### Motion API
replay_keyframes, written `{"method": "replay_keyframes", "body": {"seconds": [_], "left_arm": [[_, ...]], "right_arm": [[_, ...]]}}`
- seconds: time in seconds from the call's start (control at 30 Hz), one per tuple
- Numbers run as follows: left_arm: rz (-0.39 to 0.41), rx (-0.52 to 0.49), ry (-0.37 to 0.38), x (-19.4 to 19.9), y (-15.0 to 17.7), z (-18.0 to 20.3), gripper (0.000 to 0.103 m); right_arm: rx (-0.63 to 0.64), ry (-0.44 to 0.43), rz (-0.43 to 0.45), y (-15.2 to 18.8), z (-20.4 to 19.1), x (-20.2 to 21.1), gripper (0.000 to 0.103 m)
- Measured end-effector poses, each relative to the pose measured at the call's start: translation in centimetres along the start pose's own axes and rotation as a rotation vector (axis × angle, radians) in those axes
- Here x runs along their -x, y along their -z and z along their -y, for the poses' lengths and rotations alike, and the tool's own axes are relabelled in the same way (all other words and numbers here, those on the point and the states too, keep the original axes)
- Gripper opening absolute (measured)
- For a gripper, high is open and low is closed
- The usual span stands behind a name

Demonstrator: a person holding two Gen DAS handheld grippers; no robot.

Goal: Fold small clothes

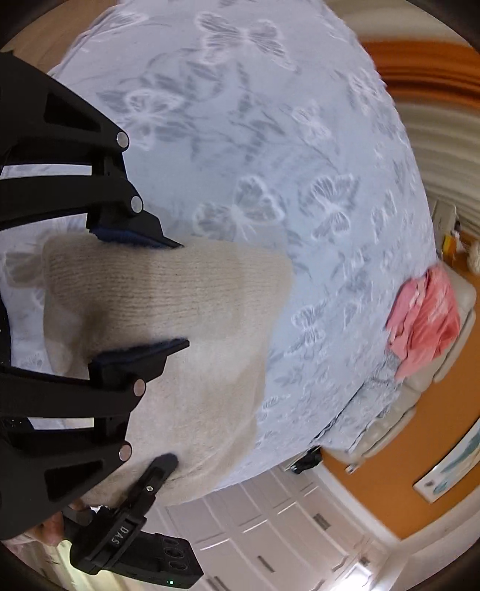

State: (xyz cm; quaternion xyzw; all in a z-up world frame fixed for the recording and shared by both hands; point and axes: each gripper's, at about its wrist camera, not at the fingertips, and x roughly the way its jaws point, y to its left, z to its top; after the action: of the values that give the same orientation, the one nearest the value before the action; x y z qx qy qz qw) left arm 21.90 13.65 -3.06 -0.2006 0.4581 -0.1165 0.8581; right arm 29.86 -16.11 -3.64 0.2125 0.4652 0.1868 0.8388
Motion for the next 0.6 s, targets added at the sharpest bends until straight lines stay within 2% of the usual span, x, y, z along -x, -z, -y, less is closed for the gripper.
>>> {"method": "replay_keyframes", "body": {"seconds": [0.03, 0.1, 0.13, 0.17, 0.23, 0.3, 0.37, 0.4, 0.43, 0.5, 0.57, 0.6], "left_arm": [[-0.012, -0.016, -0.017, -0.6, 0.2, 0.2, 0.047], [-0.079, -0.084, -0.124, -3.9, 1.6, 0.7, 0.048], [-0.132, -0.127, -0.230, -6.1, 2.8, 0.5, 0.047], [-0.151, -0.140, -0.248, -6.9, 3.5, 0.6, 0.049], [-0.089, -0.139, -0.255, -5.3, 4.0, 1.0, 0.050], [-0.079, -0.161, -0.271, -4.6, 3.9, 1.5, 0.055], [-0.083, -0.184, -0.285, -4.4, 4.0, 2.0, 0.055], [-0.085, -0.189, -0.289, -4.4, 4.3, 2.0, 0.055], [-0.089, -0.196, -0.293, -4.4, 4.4, 2.2, 0.055], [-0.093, -0.201, -0.297, -4.2, 4.9, 2.5, 0.055], [-0.102, -0.196, -0.305, -4.1, 5.4, 2.7, 0.055], [-0.105, -0.191, -0.307, -3.8, 5.8, 2.8, 0.055]], "right_arm": [[-0.008, 0.031, -0.028, 0.3, 1.0, -1.0, 0.034], [-0.053, 0.149, -0.174, 2.3, 4.6, -5.1, 0.038], [-0.096, 0.229, -0.262, 2.9, 6.4, -6.9, 0.038], [-0.182, 0.178, -0.239, 3.6, 7.7, -6.5, 0.039], [-0.224, 0.147, -0.121, 3.5, 7.2, -3.3, 0.040], [-0.211, 0.162, -0.074, 3.5, 6.2, -1.1, 0.040], [-0.165, 0.160, -0.033, 4.0, 4.9, 0.8, 0.037], [-0.137, 0.171, -0.038, 4.2, 4.4, 0.7, 0.030], [-0.102, 0.191, -0.051, 4.2, 4.0, 0.2, 0.027], [-0.038, 0.247, -0.127, 5.7, 3.9, -1.8, 0.027], [0.022, 0.333, -0.247, 6.7, 5.0, -5.2, 0.027], [0.041, 0.350, -0.247, 6.5, 5.1, -5.7, 0.027]]}}
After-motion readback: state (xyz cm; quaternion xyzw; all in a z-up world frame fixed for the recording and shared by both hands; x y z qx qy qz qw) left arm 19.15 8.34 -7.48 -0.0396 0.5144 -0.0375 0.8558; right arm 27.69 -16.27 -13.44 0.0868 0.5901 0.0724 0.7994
